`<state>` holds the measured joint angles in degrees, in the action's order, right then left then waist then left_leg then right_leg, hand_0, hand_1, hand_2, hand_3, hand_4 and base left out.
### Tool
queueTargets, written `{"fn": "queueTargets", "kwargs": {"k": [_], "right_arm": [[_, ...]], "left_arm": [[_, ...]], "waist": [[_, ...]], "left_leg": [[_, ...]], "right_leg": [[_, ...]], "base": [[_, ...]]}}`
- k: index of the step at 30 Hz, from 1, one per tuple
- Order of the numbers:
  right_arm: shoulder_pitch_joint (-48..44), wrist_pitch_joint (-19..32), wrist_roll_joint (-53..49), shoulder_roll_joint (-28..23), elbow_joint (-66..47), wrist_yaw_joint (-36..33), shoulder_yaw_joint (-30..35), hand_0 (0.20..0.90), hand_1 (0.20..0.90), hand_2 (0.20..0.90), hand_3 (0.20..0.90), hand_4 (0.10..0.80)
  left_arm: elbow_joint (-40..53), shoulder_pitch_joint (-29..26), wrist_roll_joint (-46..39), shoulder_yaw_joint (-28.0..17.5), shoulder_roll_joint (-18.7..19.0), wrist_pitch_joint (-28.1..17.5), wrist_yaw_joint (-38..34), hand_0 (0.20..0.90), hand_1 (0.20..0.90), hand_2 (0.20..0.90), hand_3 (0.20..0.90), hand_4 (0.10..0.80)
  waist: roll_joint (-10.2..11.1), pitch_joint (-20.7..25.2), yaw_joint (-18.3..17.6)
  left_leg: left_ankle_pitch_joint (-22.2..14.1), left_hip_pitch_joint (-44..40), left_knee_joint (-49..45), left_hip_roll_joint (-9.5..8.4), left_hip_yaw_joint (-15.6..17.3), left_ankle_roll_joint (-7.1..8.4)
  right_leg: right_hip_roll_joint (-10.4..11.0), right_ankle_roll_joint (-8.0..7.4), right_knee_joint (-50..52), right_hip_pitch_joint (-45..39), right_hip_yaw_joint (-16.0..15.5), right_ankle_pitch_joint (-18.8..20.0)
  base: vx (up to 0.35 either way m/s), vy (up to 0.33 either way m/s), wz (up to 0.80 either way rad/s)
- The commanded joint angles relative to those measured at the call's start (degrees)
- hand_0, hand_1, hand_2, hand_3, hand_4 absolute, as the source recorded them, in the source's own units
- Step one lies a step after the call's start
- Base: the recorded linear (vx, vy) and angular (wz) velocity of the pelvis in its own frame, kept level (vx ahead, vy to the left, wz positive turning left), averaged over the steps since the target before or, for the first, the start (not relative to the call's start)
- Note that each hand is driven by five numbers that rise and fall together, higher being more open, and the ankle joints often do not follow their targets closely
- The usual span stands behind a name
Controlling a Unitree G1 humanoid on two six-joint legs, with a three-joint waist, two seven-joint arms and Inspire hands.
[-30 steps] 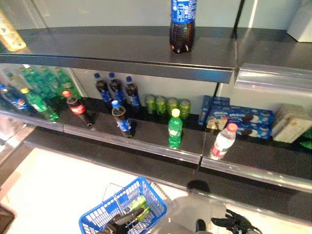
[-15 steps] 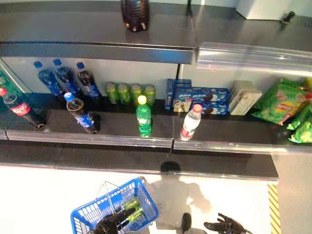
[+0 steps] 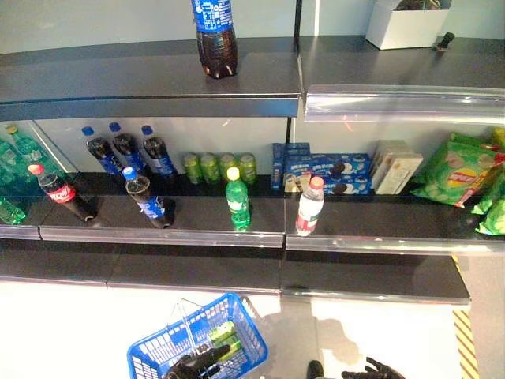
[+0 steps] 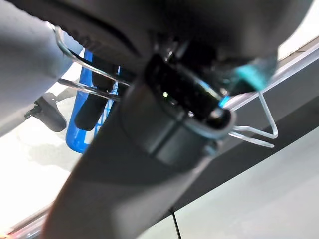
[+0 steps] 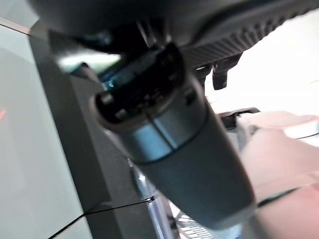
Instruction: Pick up the drink and place into the basket.
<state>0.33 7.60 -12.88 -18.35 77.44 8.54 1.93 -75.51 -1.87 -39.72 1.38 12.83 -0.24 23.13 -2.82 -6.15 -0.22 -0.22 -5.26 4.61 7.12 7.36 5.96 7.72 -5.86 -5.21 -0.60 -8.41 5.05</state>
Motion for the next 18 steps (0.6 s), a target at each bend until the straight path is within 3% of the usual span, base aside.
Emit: {"fn": "queueTargets", "kwargs": {"k": [1,8,15,18], "right_arm": [[-8.3,2.2,-2.0,-2.2,2.1,-2.6,-1.0,0.900,0.900,0.900,0.900,0.800],[-13.6,4.7,-6.9,-4.1,-1.0,-4.4,-0.9,0.900,0.900,0.900,0.900,0.800],[-18.4,12.1,-14.9,-6.4,-8.5,-1.9,-2.8,0.900,0.900,0.900,0.900,0.800],[-18.7,14.3,-14.5,-5.9,-19.7,-3.0,-5.2,0.900,0.900,0.900,0.900,0.800]], "left_arm": [[2.0,-8.0,-4.2,0.0,3.7,-4.0,4.8,0.300,0.300,0.300,0.200,0.100],[3.3,-12.0,-8.4,2.6,4.4,-4.9,4.0,0.300,0.300,0.300,0.200,0.100],[5.5,-14.8,-11.6,4.3,7.0,-4.6,2.7,0.300,0.300,0.300,0.200,0.100],[9.0,-13.7,-12.3,4.8,7.3,-4.2,1.2,0.300,0.300,0.300,0.200,0.100]], "waist": [[1.2,-6.9,-0.1],[1.5,-13.9,0.6],[3.2,-17.6,1.0],[3.7,-17.6,1.5]], "left_leg": [[3.2,6.1,0.4,-0.25,-2.0,-1.61],[5.1,14.8,-4.2,0.04,-3.6,-1.32],[-0.7,27.7,-23.8,-0.86,-7.0,-1.52],[-3.7,31.8,-29.8,-1.18,-8.2,-2.26]], "right_leg": [[2.9,-1.06,1.3,3.1,1.5,1.3],[3.2,-0.35,8.8,12.4,0.6,0.4],[4.4,1.24,24.3,23.5,1.1,-4.8],[4.7,1.63,30.6,27.5,2.1,-7.3]], "base": [[-0.384,-0.012,-0.15],[-0.183,-0.024,-0.06],[-0.156,-0.049,-0.01],[-0.042,-0.035,-0.02]]}}
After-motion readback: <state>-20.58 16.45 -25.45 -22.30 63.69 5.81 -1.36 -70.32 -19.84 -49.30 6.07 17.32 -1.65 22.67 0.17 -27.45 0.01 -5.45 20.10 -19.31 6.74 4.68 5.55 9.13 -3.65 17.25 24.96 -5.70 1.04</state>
